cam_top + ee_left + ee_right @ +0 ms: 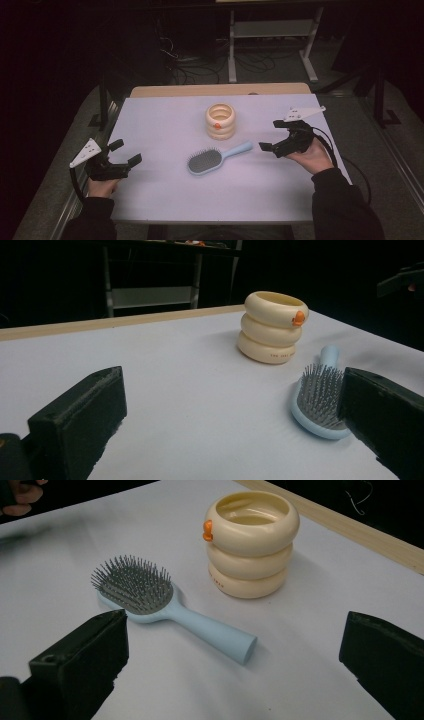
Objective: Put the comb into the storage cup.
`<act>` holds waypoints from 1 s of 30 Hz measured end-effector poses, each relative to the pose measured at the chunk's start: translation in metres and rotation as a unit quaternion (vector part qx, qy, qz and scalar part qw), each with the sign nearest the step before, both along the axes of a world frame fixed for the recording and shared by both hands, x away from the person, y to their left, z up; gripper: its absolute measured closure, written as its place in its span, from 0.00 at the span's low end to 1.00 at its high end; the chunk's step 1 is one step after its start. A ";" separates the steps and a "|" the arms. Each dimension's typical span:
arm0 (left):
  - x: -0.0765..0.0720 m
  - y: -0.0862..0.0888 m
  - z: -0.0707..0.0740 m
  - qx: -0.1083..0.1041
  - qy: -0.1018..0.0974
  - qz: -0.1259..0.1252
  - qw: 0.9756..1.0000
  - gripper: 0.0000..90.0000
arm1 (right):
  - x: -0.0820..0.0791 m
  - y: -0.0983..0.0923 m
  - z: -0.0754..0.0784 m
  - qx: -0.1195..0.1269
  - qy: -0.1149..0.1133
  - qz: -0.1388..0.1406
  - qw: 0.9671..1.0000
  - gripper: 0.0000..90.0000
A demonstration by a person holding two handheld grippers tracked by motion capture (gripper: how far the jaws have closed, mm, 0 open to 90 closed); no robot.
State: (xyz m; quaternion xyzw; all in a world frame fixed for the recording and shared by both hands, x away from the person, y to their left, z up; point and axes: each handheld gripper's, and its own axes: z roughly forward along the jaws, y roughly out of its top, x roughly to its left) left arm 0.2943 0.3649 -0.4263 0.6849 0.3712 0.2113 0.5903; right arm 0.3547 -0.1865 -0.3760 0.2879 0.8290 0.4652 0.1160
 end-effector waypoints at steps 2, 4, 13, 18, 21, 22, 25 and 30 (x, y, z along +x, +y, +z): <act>0.000 0.000 0.000 0.000 0.000 0.000 1.000 0.00 | 0.001 0.003 -0.002 -0.002 0.000 0.004 1.000 0.00; 0.000 0.000 0.000 -0.001 0.000 0.000 1.000 0.00 | 0.002 0.007 -0.003 -0.005 0.004 0.007 1.000 0.00; 0.000 0.000 0.000 -0.003 -0.002 0.000 1.000 0.00 | 0.006 0.017 -0.009 -0.015 0.016 0.014 1.000 0.00; 0.000 0.001 0.000 -0.006 -0.003 0.000 1.000 0.00 | 0.010 0.022 -0.013 -0.018 0.018 0.018 1.000 0.00; 0.000 0.001 0.000 -0.005 -0.002 0.000 1.000 0.00 | 0.012 0.024 -0.013 -0.018 0.018 0.019 0.999 0.00; 0.000 0.001 0.000 -0.006 -0.002 0.000 1.000 0.00 | 0.012 0.025 -0.013 -0.018 0.019 0.019 0.999 0.00; 0.000 0.001 0.000 -0.006 -0.003 0.000 1.000 0.00 | 0.015 0.027 -0.015 -0.020 0.022 0.020 0.999 0.00; 0.000 0.001 0.000 -0.006 -0.003 -0.001 1.000 0.00 | 0.020 0.031 -0.017 -0.025 0.027 0.023 0.999 0.00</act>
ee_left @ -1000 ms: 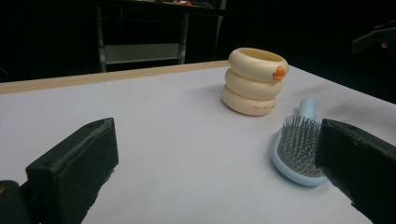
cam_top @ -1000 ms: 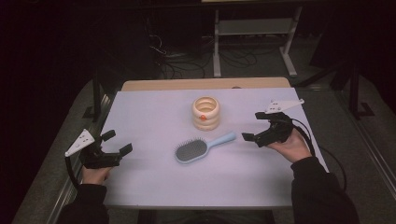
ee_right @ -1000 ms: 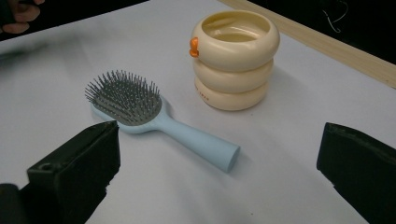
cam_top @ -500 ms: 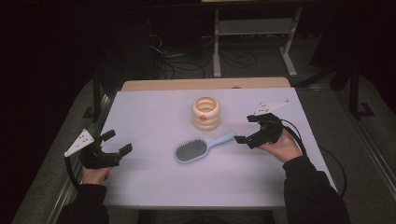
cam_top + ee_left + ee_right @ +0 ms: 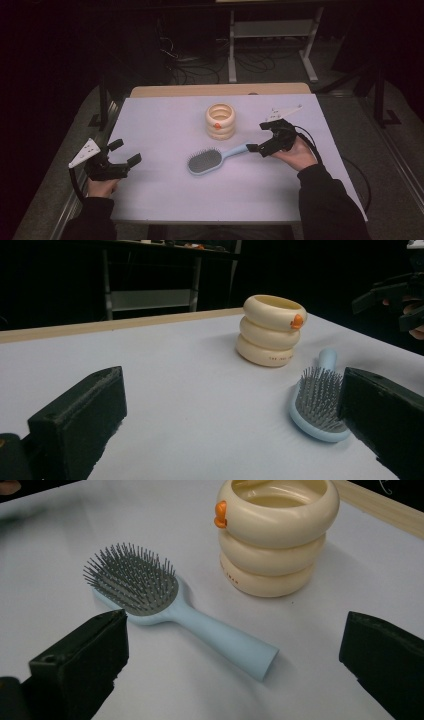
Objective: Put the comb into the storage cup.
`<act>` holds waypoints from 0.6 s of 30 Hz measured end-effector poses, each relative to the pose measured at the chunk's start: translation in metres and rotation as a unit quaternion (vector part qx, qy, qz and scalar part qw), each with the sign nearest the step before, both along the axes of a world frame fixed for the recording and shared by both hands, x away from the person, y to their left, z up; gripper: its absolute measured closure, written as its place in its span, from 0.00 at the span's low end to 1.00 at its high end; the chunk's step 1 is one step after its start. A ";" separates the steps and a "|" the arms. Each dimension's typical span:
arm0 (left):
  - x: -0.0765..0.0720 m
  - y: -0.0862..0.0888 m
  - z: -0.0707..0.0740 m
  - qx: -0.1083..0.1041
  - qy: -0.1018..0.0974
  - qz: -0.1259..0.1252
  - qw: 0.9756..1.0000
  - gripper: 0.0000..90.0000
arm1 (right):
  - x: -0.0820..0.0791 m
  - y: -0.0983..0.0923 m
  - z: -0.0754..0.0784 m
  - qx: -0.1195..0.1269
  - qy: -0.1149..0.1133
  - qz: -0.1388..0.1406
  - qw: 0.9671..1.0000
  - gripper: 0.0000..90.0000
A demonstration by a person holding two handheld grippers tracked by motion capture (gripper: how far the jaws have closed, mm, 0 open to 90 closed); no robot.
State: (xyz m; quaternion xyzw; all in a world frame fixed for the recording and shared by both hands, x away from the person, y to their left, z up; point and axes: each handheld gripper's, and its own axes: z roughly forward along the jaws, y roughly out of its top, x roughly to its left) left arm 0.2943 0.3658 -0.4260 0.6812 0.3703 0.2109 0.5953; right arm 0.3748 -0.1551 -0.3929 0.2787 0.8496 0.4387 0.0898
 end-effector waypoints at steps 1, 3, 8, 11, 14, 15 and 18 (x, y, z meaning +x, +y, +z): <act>0.000 0.000 0.000 0.000 0.000 0.000 1.000 0.00 | 0.001 0.001 0.000 0.000 0.001 0.000 1.000 0.00; 0.000 0.000 0.000 0.000 0.000 0.000 1.000 0.00 | 0.003 0.001 -0.001 0.000 0.005 -0.001 1.000 0.00; 0.000 0.000 0.000 0.000 0.000 0.000 1.000 0.00 | 0.009 0.005 -0.003 0.002 0.010 -0.002 1.000 0.00; 0.000 0.000 0.000 -0.001 -0.001 0.000 1.000 0.00 | 0.011 0.008 -0.006 0.005 0.012 -0.002 1.000 0.00; 0.000 0.000 0.000 -0.002 -0.002 0.000 1.000 0.00 | 0.013 0.012 -0.009 -0.006 0.014 0.003 1.000 0.00; 0.000 0.000 0.001 -0.002 -0.002 0.000 1.000 0.00 | 0.013 0.012 -0.010 -0.007 0.015 0.003 1.000 0.00; 0.000 0.000 0.001 -0.002 -0.002 0.000 1.000 0.00 | 0.016 0.015 -0.013 -0.009 0.017 0.001 1.000 0.00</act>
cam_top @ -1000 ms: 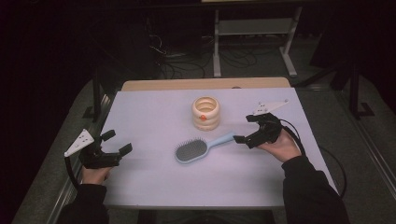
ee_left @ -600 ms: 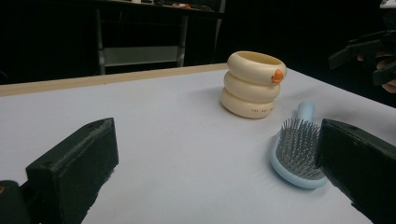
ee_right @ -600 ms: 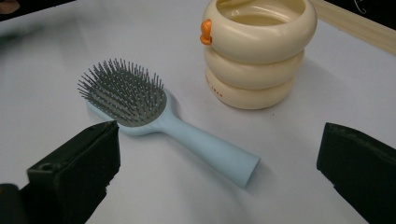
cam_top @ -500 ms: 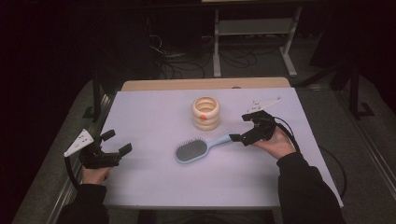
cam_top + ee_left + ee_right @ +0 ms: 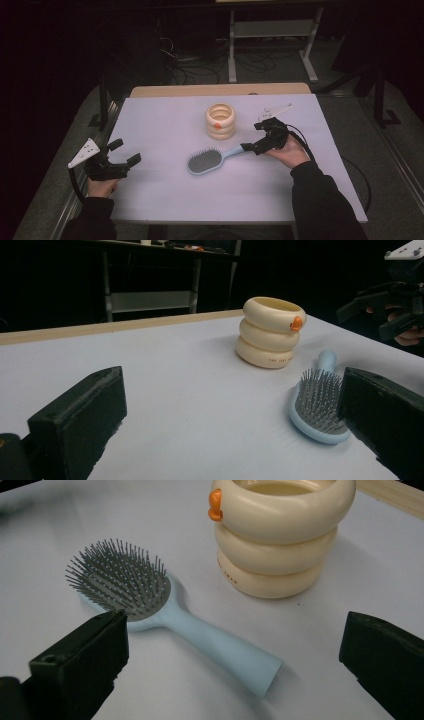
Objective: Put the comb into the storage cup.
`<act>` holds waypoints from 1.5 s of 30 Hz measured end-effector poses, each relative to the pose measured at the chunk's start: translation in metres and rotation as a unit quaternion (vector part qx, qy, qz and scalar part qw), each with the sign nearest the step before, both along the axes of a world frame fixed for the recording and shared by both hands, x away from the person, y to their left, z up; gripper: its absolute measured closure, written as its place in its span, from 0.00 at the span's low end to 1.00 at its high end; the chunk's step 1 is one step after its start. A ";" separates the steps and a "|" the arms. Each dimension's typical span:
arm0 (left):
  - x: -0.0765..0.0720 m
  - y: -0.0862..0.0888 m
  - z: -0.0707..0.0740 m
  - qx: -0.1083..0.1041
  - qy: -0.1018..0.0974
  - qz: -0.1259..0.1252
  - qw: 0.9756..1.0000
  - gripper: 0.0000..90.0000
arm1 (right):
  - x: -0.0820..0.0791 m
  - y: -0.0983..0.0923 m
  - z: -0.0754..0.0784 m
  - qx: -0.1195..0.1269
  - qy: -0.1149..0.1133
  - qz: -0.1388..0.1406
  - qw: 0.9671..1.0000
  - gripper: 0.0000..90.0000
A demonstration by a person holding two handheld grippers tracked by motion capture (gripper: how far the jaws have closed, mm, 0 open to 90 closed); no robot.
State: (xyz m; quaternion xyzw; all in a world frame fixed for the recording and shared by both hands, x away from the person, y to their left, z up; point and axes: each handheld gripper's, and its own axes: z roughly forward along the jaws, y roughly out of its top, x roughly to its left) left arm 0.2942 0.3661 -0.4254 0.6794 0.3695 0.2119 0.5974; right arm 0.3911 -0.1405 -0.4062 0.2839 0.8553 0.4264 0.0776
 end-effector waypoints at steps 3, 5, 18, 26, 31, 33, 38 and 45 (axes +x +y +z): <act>0.000 0.000 0.000 0.000 0.000 0.000 1.000 0.00 | 0.002 0.001 -0.001 0.002 0.005 -0.001 1.000 0.03; 0.000 0.000 0.000 -0.001 0.000 0.000 1.000 0.00 | 0.003 0.002 -0.001 0.001 0.007 -0.003 1.000 0.05; 0.000 0.000 0.000 -0.001 -0.001 -0.001 1.000 0.00 | 0.017 0.012 -0.003 0.008 0.016 -0.011 1.000 0.23; 0.000 0.000 0.000 -0.001 -0.003 -0.001 1.000 0.00 | 0.023 0.013 -0.007 0.006 0.011 -0.015 1.000 0.39; 0.000 0.000 0.000 0.000 -0.002 -0.001 1.000 0.00 | 0.029 0.011 -0.011 0.006 0.016 -0.017 1.000 0.51; 0.001 0.000 0.000 0.000 -0.002 -0.001 1.000 0.00 | 0.030 0.011 -0.012 0.005 0.016 -0.019 1.000 0.52; 0.001 0.000 0.000 0.001 -0.002 -0.001 1.000 0.00 | 0.035 0.009 -0.014 0.008 0.010 -0.027 1.000 0.63; 0.001 0.000 0.000 0.002 -0.002 -0.002 1.000 0.00 | 0.040 0.013 -0.014 -0.005 0.006 -0.034 0.999 0.80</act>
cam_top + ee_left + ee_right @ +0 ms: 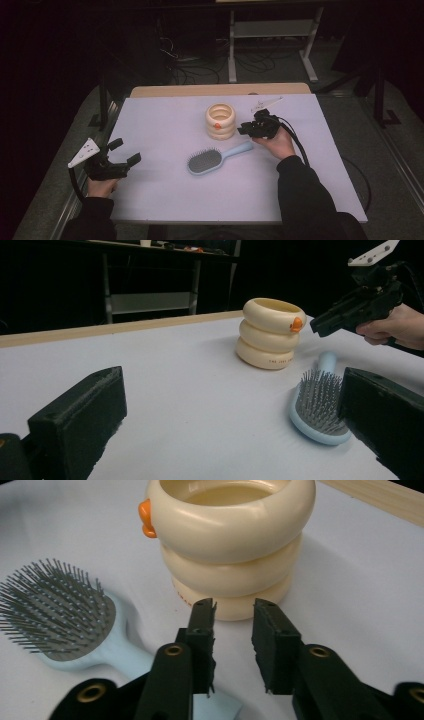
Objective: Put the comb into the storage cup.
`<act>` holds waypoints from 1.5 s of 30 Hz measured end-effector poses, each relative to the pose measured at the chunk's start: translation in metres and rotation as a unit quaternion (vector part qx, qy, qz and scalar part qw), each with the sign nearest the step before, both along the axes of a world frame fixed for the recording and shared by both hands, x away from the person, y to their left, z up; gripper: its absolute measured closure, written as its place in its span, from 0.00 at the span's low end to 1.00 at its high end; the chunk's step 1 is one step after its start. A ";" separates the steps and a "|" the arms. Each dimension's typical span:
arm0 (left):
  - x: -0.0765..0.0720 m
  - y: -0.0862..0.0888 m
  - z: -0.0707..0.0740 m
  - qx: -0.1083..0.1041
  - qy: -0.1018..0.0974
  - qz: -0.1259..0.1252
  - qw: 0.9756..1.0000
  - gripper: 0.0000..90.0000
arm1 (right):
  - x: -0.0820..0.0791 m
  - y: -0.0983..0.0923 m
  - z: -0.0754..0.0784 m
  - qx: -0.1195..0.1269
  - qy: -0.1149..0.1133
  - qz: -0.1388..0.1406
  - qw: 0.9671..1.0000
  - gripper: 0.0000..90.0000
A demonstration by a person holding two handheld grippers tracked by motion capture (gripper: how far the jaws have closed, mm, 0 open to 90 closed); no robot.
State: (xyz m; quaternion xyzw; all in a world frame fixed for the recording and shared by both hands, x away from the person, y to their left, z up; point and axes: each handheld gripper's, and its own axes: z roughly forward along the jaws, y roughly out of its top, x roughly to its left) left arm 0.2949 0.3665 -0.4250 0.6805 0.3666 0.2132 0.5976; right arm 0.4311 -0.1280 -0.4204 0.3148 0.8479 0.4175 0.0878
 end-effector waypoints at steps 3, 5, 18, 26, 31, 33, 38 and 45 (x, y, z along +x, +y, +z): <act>0.000 0.000 0.000 0.000 -0.001 0.000 1.000 0.00 | 0.001 0.002 0.000 -0.004 0.002 -0.002 1.000 0.88; 0.000 0.000 0.000 -0.001 -0.003 0.001 1.000 0.00 | 0.003 0.003 0.000 -0.015 0.001 -0.002 1.000 0.98; 0.000 0.000 0.000 0.001 -0.003 0.000 1.000 0.00 | 0.008 0.008 -0.015 -0.049 0.025 0.003 0.998 0.99; 0.000 0.000 0.000 0.002 -0.002 0.000 1.000 0.00 | 0.008 0.009 -0.019 -0.061 0.028 0.003 0.998 0.99; 0.000 -0.001 0.000 0.002 -0.002 -0.001 1.000 0.00 | 0.007 0.011 -0.022 -0.069 0.038 0.008 0.997 0.99; 0.000 0.000 0.000 0.003 -0.002 -0.001 1.000 0.00 | 0.007 0.011 -0.023 -0.070 0.039 0.013 0.997 0.99; 0.000 -0.001 0.000 0.002 -0.002 -0.001 1.000 0.00 | 0.003 0.012 -0.023 -0.084 0.043 0.025 0.995 0.99; 0.000 0.000 0.000 0.004 -0.001 -0.001 1.000 0.00 | -0.001 0.014 -0.023 -0.086 0.047 0.041 0.994 0.99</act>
